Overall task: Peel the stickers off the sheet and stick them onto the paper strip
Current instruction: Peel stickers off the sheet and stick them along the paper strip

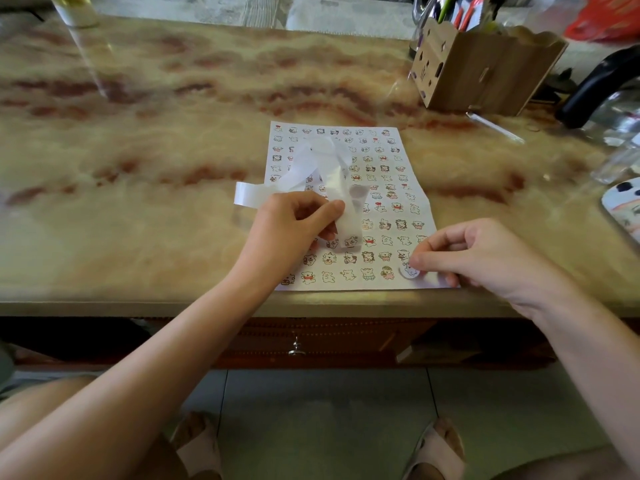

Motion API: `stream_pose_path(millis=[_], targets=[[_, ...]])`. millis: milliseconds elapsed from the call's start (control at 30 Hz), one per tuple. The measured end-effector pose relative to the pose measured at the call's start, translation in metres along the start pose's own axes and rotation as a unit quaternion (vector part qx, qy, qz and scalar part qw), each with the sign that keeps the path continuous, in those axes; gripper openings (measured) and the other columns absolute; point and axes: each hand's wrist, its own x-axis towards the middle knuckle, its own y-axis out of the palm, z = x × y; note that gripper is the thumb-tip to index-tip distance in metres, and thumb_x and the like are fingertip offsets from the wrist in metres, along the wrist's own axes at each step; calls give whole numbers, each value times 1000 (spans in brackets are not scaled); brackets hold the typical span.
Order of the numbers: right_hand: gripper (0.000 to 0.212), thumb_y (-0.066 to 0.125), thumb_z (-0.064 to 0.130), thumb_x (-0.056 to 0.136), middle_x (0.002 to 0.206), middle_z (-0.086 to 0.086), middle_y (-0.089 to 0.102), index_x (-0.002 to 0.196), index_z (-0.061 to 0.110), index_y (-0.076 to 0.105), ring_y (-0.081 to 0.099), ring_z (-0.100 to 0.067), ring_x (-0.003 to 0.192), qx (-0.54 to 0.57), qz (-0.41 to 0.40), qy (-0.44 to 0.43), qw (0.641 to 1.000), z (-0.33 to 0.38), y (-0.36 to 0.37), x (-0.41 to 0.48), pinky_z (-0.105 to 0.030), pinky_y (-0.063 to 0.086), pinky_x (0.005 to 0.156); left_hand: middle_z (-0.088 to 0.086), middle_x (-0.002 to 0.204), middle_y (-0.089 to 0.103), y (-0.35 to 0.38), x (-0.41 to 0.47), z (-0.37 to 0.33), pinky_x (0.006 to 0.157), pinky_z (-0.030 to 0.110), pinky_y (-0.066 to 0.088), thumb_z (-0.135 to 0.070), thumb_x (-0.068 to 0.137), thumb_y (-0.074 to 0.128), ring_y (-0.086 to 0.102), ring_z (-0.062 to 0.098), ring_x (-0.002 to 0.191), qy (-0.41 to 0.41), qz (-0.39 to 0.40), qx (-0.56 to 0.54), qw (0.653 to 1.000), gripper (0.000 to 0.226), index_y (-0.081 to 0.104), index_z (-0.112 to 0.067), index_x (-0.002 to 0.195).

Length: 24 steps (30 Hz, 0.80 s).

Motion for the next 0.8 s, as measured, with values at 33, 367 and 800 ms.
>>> stream_pose_path(millis=[33, 367, 800], targets=[[4, 77, 11, 76, 56, -4, 65, 75, 7, 75, 43, -3, 38, 0, 1, -2, 1000, 0, 0, 0, -8, 29, 37, -2, 68, 69, 0, 0, 0, 61, 19, 48, -27, 93, 60, 57, -2, 52, 2, 0, 0, 1000, 24, 70, -9, 82], [4, 78, 12, 75, 52, 2, 64, 74, 9, 75, 41, -2, 38, 1, 1, -14, 1000, -2, 2, 1, -8, 30, 38, -4, 65, 69, -1, 2, 3, 60, 16, 49, -26, 93, 61, 61, 0, 59, 8, 0, -2, 1000, 23, 71, -10, 80], [7, 80, 19, 71, 66, -1, 72, 69, 14, 76, 50, -2, 47, -23, -21, -36, 999, -8, 7, 2, -22, 41, 58, -3, 68, 71, 0, 2, 3, 62, 20, 50, -28, 92, 61, 61, 1, 60, 9, -4, 10, 1000, 23, 71, -9, 82]])
